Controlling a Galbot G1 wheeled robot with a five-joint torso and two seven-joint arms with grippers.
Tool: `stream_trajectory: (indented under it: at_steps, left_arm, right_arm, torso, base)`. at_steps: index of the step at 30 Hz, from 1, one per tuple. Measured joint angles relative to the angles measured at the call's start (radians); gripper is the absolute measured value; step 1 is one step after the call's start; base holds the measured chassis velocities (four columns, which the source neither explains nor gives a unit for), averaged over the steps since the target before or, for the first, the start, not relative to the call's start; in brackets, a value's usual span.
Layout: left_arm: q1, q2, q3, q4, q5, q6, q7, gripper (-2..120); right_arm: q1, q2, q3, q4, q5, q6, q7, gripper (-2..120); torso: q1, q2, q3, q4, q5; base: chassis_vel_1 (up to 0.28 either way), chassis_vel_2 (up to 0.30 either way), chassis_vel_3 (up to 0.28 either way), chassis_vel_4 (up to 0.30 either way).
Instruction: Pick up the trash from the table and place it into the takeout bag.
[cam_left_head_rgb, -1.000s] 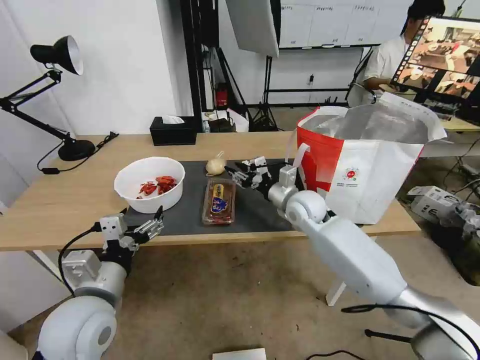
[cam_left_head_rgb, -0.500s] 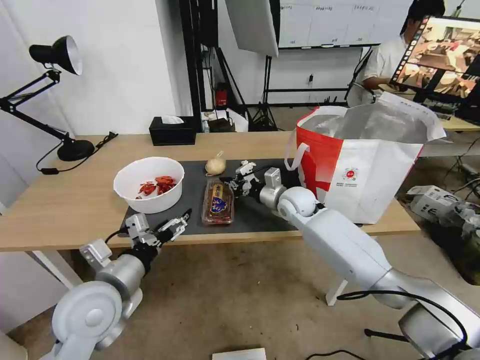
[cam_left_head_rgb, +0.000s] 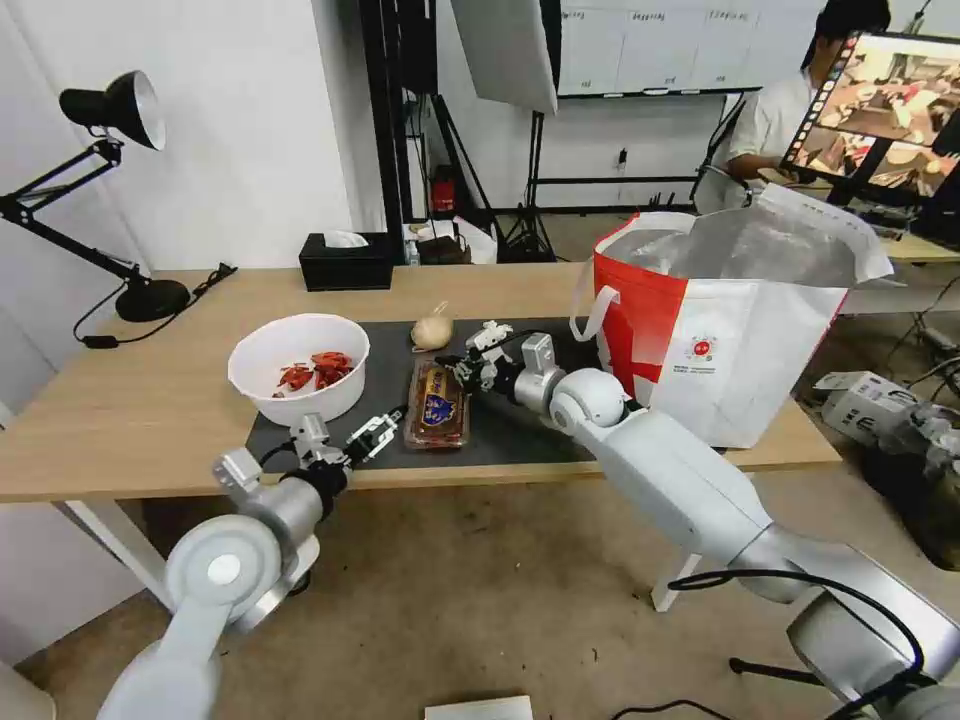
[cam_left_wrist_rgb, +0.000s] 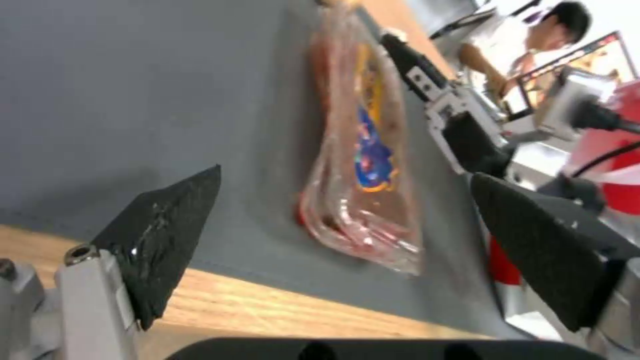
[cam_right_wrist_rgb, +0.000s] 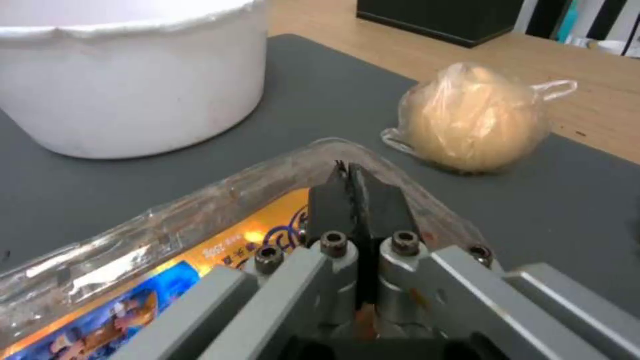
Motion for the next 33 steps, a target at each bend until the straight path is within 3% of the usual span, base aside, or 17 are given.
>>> stream_trajectory:
  at_steps: [7,33]
  left_arm:
    - [-0.023,-0.004,0.013,0.026,-0.005,0.007,-0.034,100]
    - [-0.092,-0.044,0.084,0.089,-0.028,-0.004,-0.045,100]
  right_arm:
    - [-0.005,-0.002,-0.001,0.002,0.0,-0.002,0.003,0]
    - [-0.03,-0.017,0.012,0.018,0.001,-0.005,0.008,0]
  torso:
    - [0.0,0.0,0.0,0.0001,0.0]
    - [0.0,0.0,0.0,0.0001,0.0]
  base:
    - [0.0,0.0,0.0,0.0]
    - [0.0,0.0,0.0,0.0]
